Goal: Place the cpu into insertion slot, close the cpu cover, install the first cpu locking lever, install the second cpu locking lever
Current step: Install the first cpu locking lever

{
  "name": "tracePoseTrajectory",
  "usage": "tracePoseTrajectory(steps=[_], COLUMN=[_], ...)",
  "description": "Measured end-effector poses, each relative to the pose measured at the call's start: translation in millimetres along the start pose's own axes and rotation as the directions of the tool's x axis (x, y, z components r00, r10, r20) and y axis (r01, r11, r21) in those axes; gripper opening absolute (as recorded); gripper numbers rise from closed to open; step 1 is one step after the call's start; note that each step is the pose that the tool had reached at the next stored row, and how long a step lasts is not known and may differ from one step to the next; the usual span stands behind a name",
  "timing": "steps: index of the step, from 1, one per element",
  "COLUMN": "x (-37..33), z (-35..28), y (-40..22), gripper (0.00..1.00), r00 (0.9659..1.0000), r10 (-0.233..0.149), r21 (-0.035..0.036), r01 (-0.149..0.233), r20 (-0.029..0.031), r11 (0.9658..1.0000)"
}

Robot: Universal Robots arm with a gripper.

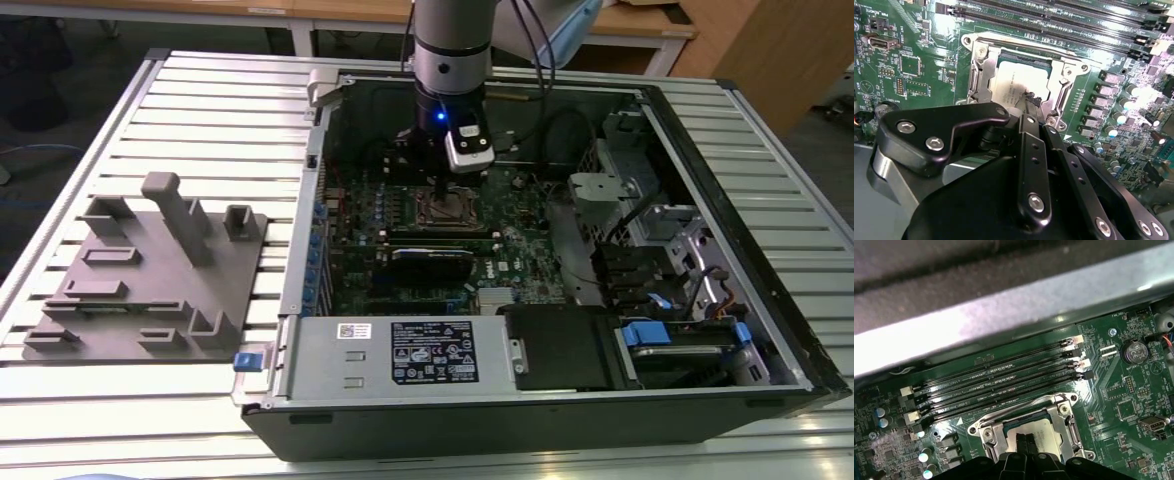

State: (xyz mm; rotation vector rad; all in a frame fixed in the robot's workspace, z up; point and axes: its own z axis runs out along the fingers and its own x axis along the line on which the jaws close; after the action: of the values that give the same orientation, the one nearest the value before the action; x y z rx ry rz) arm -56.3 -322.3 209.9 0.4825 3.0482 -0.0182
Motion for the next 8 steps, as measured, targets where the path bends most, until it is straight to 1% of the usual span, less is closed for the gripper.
tracePoseTrajectory(steps=[4, 8], x=[-0.1, -1.4], z=[0.0, 0.1], y=[0.0, 0.4], gripper=[0.10, 0.10], r00=[1.0000, 0.9998], r10=[-0.001, -0.018], r21=[0.0000, -0.0009], r01=[0.001, 0.018], r20=[0.0000, 0.0001], r11=[1.0000, 0.9998])
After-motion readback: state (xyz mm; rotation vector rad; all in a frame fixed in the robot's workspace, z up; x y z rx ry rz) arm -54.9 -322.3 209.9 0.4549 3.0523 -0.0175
